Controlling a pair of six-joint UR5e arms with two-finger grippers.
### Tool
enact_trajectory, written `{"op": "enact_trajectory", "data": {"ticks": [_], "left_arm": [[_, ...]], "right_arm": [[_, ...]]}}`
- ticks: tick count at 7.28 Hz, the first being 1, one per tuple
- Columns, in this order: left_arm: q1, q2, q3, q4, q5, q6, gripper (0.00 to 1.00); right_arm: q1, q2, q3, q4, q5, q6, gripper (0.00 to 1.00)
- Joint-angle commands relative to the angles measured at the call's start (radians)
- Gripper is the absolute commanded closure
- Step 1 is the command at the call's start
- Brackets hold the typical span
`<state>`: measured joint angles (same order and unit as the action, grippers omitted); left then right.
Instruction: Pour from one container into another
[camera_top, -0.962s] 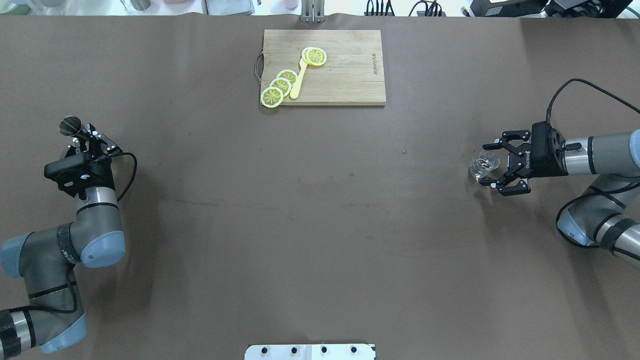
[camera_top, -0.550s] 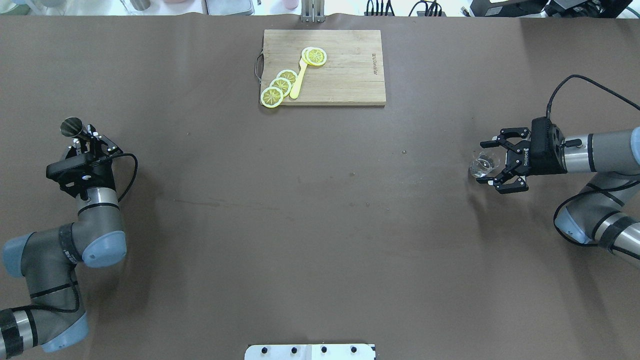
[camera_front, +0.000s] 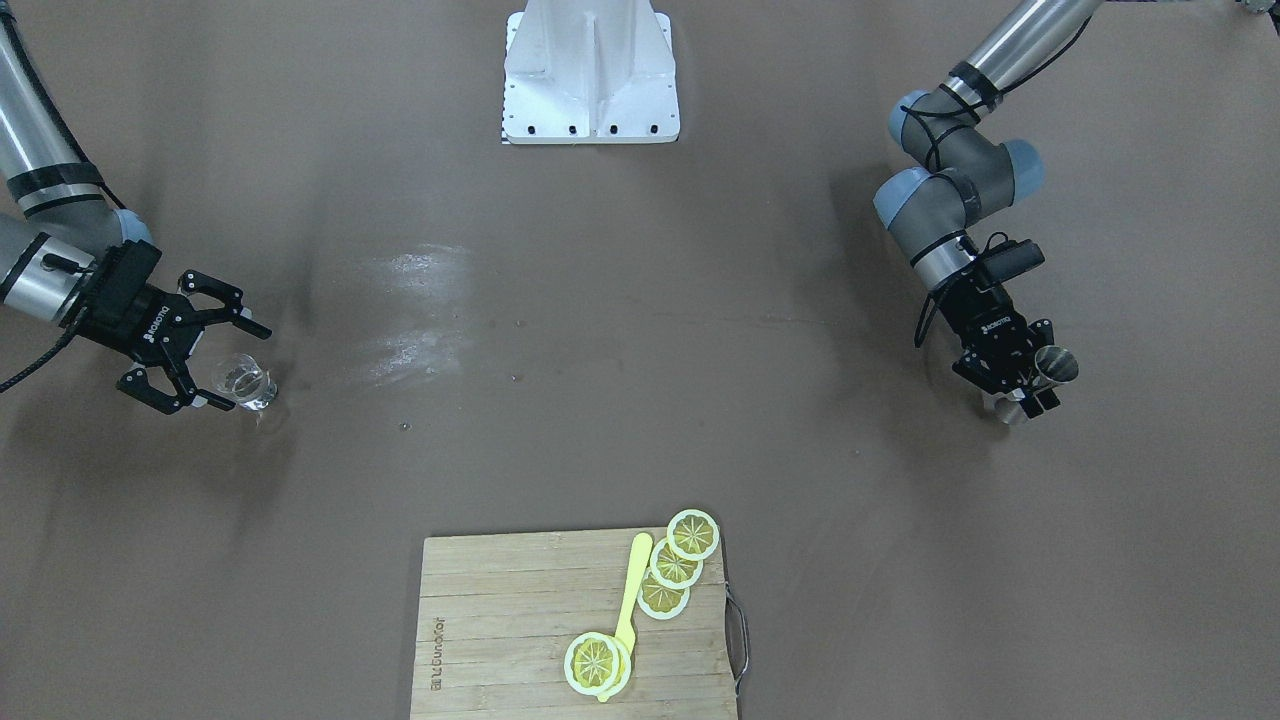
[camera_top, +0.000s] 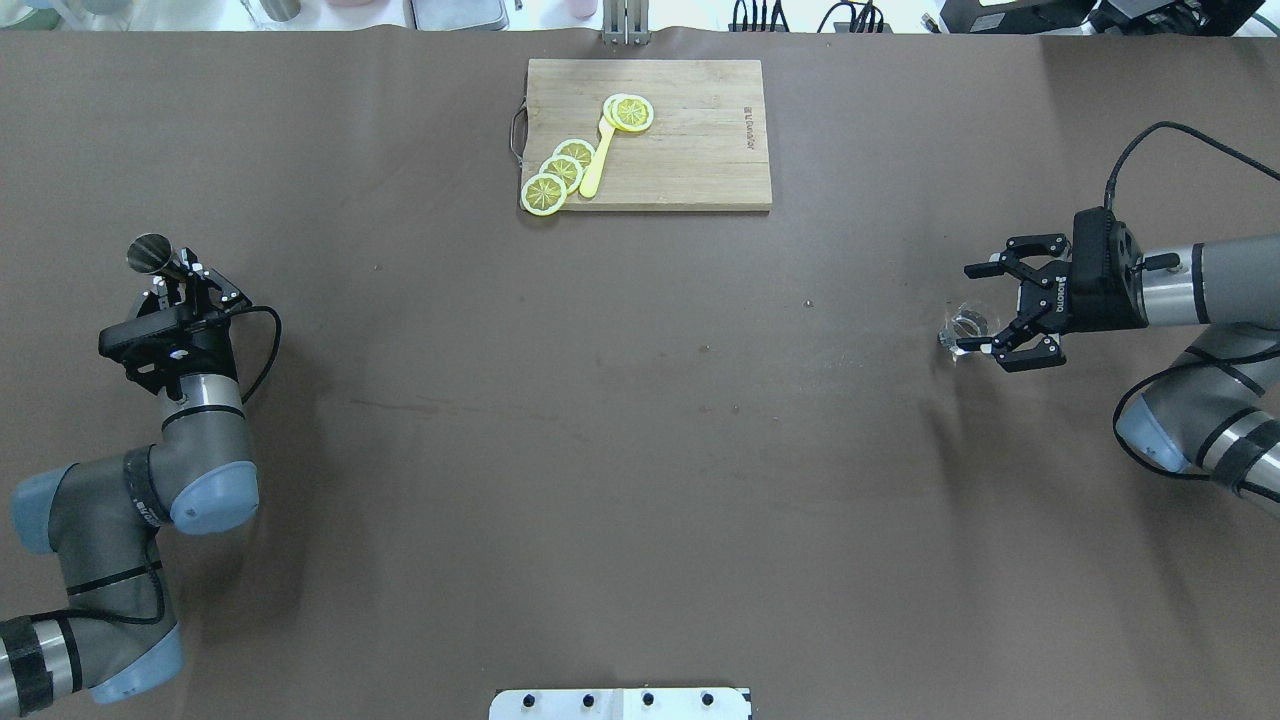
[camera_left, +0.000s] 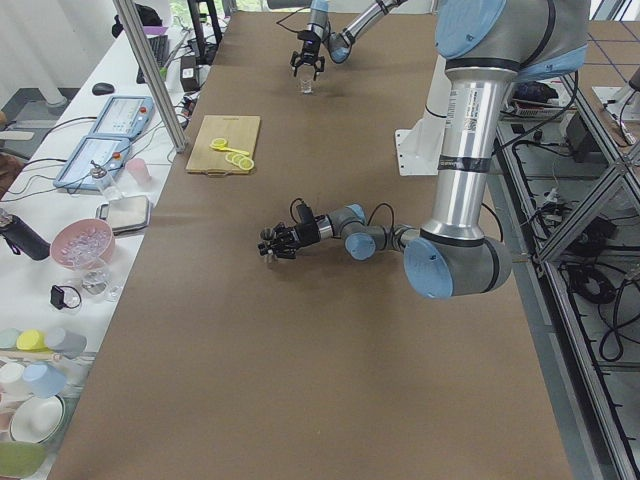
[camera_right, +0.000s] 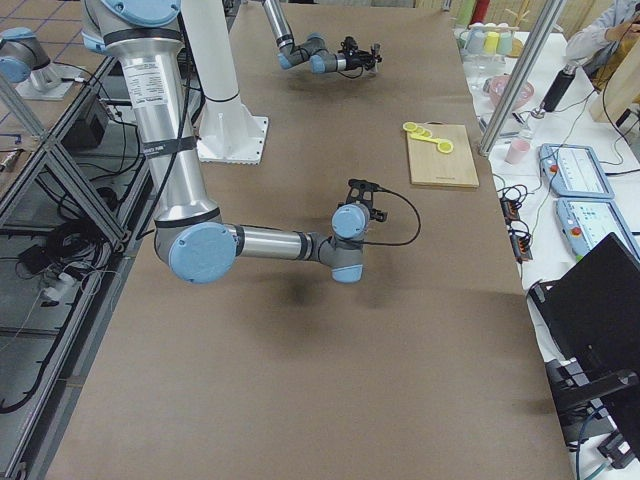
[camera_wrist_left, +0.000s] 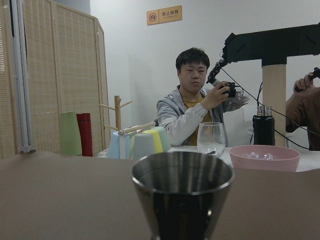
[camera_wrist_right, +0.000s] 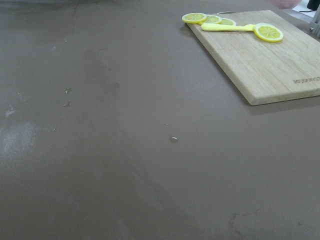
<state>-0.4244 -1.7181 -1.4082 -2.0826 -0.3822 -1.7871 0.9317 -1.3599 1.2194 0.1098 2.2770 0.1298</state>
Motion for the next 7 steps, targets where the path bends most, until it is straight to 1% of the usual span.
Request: {"op": "enact_trajectory", "data": {"ticks": [1,2,3,4,5,6,7], "left_arm": [[0.001,-0.001,0.002,-0.001,0.0,0.0,1.0],[0.001,-0.001,0.003,-0.001,0.0,0.0,0.86],[0.001,-0.001,0.003,-0.001,0.0,0.0,0.86],[0.001,-0.001,0.006,-0.001,0.0,0.0,0.82],[0.003,-0.003,0.006,-0.001,0.0,0.0,0.76],[0.003,-0.003,0.006,-0.004,0.0,0.0,0.66],[0.004,-0.003,0.009,-0.005,0.0,0.0,0.54]], "right_arm": [[0.076,-0.008,0.112,-0.183,0.064,0.001,0.0],[0.137,-0.007,0.153,-0.335,0.138,-0.002,0.0],[0.181,-0.007,0.196,-0.48,0.174,-0.007,0.0],[0.208,-0.007,0.233,-0.619,0.199,-0.01,0.0],[0.238,-0.004,0.274,-0.791,0.21,-0.012,0.0],[0.263,-0.008,0.319,-0.931,0.197,-0.018,0.0],[0.289,-0.01,0.356,-1.116,0.169,-0.018,0.0]]}}
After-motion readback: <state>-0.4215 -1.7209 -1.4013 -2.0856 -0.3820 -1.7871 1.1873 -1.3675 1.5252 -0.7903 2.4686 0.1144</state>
